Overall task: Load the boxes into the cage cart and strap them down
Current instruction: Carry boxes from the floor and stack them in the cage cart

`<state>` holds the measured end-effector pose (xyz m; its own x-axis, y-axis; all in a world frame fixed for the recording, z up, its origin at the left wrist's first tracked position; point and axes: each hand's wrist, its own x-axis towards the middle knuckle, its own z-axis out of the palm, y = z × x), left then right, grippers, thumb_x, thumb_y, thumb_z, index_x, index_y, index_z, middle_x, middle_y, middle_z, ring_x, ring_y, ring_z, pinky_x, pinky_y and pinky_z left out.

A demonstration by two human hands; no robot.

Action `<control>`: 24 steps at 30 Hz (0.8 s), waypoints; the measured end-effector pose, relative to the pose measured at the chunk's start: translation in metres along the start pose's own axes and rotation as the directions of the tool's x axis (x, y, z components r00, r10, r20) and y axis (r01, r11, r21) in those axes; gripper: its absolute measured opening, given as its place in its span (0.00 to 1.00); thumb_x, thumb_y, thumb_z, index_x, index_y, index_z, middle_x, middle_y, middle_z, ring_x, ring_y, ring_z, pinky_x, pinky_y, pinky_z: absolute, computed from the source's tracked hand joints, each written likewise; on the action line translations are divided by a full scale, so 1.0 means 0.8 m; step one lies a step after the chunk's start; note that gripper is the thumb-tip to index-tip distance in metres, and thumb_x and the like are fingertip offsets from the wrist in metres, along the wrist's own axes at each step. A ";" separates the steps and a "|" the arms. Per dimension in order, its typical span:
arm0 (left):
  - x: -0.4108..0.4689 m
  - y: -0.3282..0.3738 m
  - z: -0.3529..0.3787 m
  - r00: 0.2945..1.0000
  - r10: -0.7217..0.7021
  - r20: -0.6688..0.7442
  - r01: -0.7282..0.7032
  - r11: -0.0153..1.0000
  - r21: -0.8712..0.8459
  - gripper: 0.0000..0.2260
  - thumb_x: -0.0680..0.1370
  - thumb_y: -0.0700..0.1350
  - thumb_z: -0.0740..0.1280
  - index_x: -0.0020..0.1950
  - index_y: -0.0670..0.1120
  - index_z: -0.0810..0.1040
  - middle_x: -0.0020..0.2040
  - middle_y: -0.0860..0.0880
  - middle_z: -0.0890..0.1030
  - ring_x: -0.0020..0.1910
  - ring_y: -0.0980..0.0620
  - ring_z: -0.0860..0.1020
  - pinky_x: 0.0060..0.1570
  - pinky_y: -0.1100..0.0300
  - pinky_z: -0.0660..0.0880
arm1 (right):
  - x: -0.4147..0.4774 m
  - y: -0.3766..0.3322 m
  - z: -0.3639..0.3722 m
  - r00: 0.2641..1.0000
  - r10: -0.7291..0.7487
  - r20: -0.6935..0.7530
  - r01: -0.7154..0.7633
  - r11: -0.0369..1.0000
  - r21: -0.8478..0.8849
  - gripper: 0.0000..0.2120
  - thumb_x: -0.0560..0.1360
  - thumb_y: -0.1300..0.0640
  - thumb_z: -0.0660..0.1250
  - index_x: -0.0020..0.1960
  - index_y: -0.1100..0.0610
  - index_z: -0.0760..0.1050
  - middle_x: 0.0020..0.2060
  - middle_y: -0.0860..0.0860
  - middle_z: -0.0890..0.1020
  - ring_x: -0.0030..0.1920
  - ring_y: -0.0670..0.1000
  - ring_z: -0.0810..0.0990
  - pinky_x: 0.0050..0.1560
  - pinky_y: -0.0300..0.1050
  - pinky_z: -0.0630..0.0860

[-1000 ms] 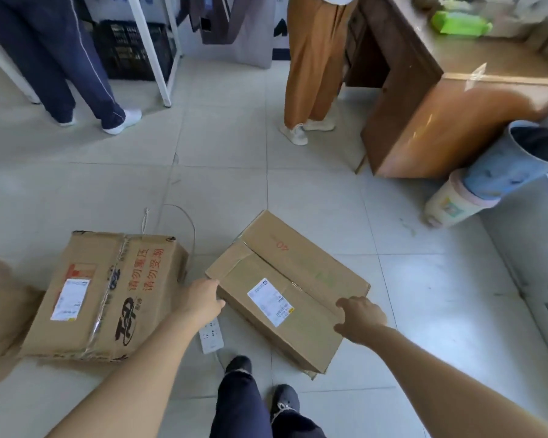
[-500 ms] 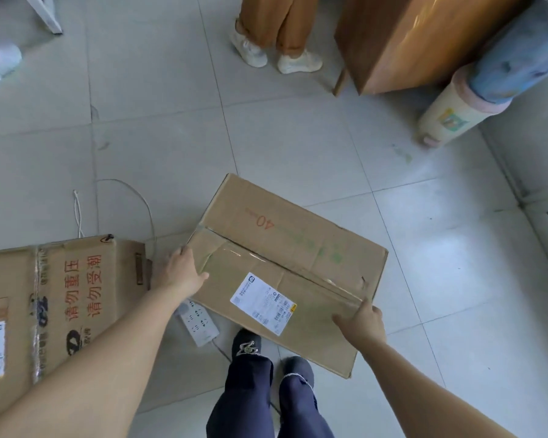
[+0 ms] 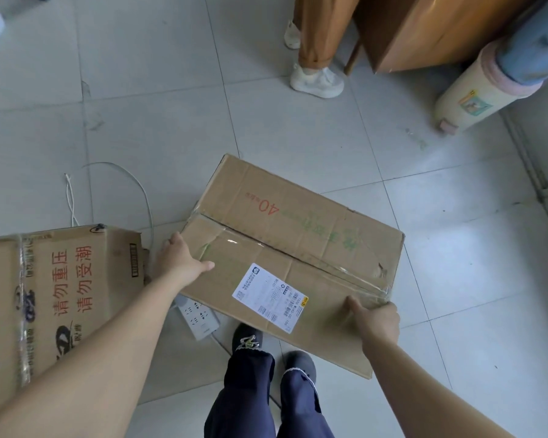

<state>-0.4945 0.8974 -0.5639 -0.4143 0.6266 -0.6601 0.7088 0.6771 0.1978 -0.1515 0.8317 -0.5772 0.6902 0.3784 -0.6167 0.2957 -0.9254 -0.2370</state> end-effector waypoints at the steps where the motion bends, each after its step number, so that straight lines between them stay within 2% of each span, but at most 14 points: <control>1: -0.004 -0.001 -0.004 1.000 -0.009 -0.018 0.009 1.000 -0.023 0.47 0.68 0.54 0.77 0.76 0.39 0.55 0.73 0.39 0.65 0.72 0.40 0.65 0.67 0.48 0.66 | -0.002 -0.006 -0.005 1.000 -0.017 -0.013 0.017 1.000 -0.003 0.36 0.68 0.42 0.74 0.67 0.61 0.67 0.63 0.59 0.73 0.63 0.64 0.73 0.62 0.60 0.72; 4: -0.021 -0.004 -0.023 0.995 -0.049 -0.085 0.040 0.994 -0.105 0.43 0.68 0.53 0.78 0.75 0.41 0.59 0.71 0.39 0.67 0.71 0.40 0.65 0.67 0.47 0.66 | -0.014 -0.028 -0.020 0.997 -0.058 -0.040 0.059 0.998 0.010 0.37 0.69 0.43 0.74 0.69 0.62 0.66 0.65 0.60 0.72 0.65 0.65 0.70 0.65 0.60 0.69; 8: -0.055 -0.010 -0.063 0.979 -0.101 -0.176 0.071 0.983 -0.167 0.44 0.68 0.53 0.77 0.76 0.43 0.59 0.72 0.39 0.65 0.71 0.39 0.64 0.68 0.46 0.64 | -0.045 -0.063 -0.046 0.990 -0.135 -0.051 0.135 0.991 0.005 0.37 0.70 0.43 0.73 0.70 0.61 0.65 0.66 0.60 0.71 0.67 0.65 0.69 0.65 0.59 0.68; 14: -0.138 -0.045 -0.127 0.939 -0.220 -0.265 0.095 0.904 -0.417 0.43 0.66 0.51 0.79 0.74 0.43 0.61 0.70 0.40 0.68 0.69 0.39 0.68 0.65 0.42 0.69 | -0.117 -0.126 -0.096 0.925 -0.379 -0.022 0.379 0.925 -0.012 0.37 0.71 0.42 0.72 0.71 0.60 0.64 0.67 0.60 0.70 0.67 0.64 0.67 0.66 0.60 0.67; 19: -0.226 -0.099 -0.166 0.877 -0.354 -0.324 0.068 0.759 -0.648 0.40 0.65 0.49 0.79 0.71 0.44 0.63 0.66 0.43 0.74 0.63 0.40 0.74 0.60 0.42 0.72 | -0.192 -0.174 -0.128 0.793 -0.605 0.071 0.609 0.790 -0.063 0.40 0.71 0.40 0.70 0.74 0.59 0.60 0.70 0.58 0.68 0.69 0.62 0.65 0.68 0.58 0.66; 22: -0.288 -0.137 -0.184 0.805 -0.448 -0.389 0.056 0.710 -0.702 0.39 0.67 0.49 0.78 0.72 0.43 0.64 0.67 0.43 0.73 0.64 0.40 0.73 0.61 0.43 0.72 | -0.245 -0.193 -0.141 0.668 -0.730 0.144 0.742 0.669 -0.049 0.41 0.72 0.40 0.69 0.75 0.59 0.58 0.71 0.57 0.66 0.71 0.61 0.63 0.69 0.57 0.64; 24: -0.333 -0.164 -0.197 0.747 -0.516 -0.419 0.067 0.686 -0.724 0.38 0.66 0.53 0.78 0.70 0.44 0.67 0.65 0.43 0.75 0.62 0.40 0.74 0.60 0.44 0.72 | -0.284 -0.201 -0.147 0.578 -0.796 0.182 0.813 0.581 -0.042 0.41 0.73 0.40 0.69 0.76 0.59 0.58 0.71 0.58 0.66 0.71 0.61 0.63 0.69 0.57 0.64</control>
<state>-0.5673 0.7030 -0.2998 -0.9145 0.2808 -0.2913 0.0450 0.7861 0.6165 -0.2787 0.8966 -0.3108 0.0433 0.9515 -0.3046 0.7607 -0.2290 -0.6074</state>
